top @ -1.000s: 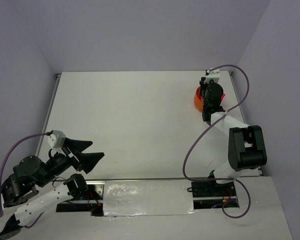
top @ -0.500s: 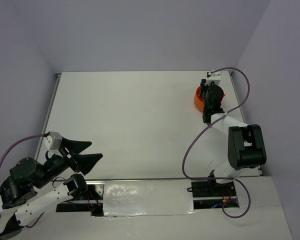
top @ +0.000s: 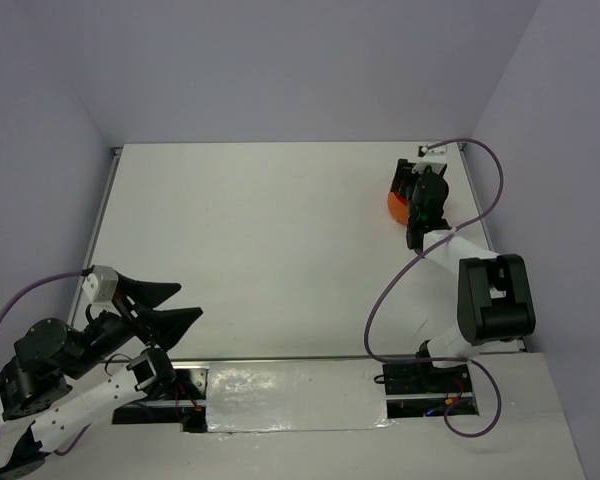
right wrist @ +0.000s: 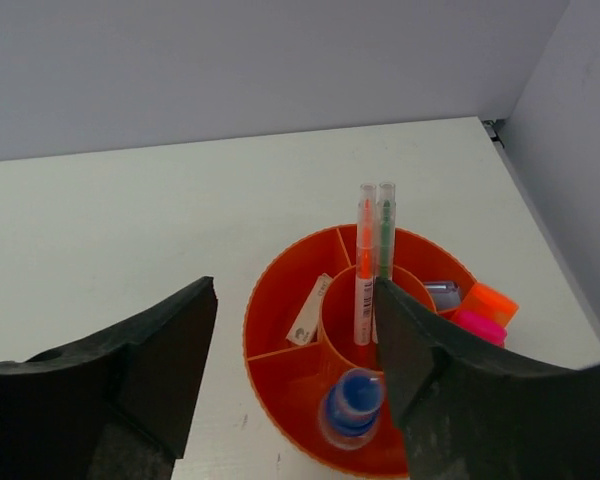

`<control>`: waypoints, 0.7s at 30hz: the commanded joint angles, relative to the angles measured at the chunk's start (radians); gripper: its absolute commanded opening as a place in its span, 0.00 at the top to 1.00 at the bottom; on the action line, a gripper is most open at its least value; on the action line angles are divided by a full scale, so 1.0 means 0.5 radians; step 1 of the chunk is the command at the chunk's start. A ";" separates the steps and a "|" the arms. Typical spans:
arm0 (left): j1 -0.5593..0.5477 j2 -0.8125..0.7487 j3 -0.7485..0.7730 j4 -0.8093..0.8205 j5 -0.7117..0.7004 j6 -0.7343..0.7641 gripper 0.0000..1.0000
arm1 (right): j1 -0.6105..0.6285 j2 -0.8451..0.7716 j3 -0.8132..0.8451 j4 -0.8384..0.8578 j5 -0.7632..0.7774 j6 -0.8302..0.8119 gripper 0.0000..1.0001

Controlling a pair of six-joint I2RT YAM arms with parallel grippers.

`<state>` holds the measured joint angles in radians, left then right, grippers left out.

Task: Sort the stationery into containers
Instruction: Place the stationery in the storage box, then reset both arms

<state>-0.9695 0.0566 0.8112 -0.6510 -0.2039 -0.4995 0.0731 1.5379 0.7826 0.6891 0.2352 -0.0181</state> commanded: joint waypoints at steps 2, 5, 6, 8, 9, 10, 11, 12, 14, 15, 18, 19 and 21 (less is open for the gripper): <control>-0.006 -0.021 -0.009 0.081 -0.022 0.020 0.01 | 0.001 -0.268 0.131 -0.165 -0.041 0.140 0.25; -0.003 0.027 0.007 0.041 -0.181 -0.028 0.01 | 0.032 -0.562 0.183 -0.471 0.033 0.257 0.00; -0.006 0.055 0.031 -0.011 -0.260 -0.077 0.01 | 0.041 -0.630 0.205 -0.576 0.051 0.336 0.00; -0.003 0.199 0.068 -0.090 -0.561 -0.151 0.01 | 0.090 -0.826 0.254 -0.965 0.145 0.398 0.00; -0.003 0.260 0.092 -0.130 -0.686 -0.246 0.01 | 0.105 -0.900 0.269 -1.092 0.155 0.447 0.00; -0.003 0.334 0.102 -0.188 -0.918 -0.280 0.01 | 0.121 -0.974 0.257 -1.293 0.152 0.453 0.00; -0.006 0.508 0.132 -0.219 -1.027 -0.347 0.01 | 0.166 -1.147 0.236 -1.362 0.089 0.438 0.00; -0.003 0.607 0.151 -0.253 -1.137 -0.387 0.01 | 0.200 -1.249 0.196 -1.427 0.058 0.423 0.00; 0.012 0.982 0.209 -0.394 -1.404 -0.476 0.01 | 0.268 -1.512 0.135 -1.671 0.030 0.435 0.00; 0.034 1.113 0.340 -0.471 -1.451 -0.586 0.01 | 0.353 -1.590 0.131 -1.764 0.011 0.478 0.00; 0.159 1.499 0.559 -0.530 -1.556 -0.655 0.01 | 0.601 -1.851 0.122 -2.141 0.063 0.555 0.00; 0.220 1.522 0.614 -0.466 -1.531 -0.600 0.01 | 0.660 -1.964 0.095 -2.163 0.085 0.567 0.00; 0.574 1.559 0.623 -0.297 -1.403 -0.358 0.01 | 0.762 -2.093 0.006 -2.197 0.070 0.591 0.00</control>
<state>-0.8459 0.8478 1.0645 -0.8513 -0.8501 -0.7387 0.3962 0.5495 0.8398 -0.2333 0.2581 0.2367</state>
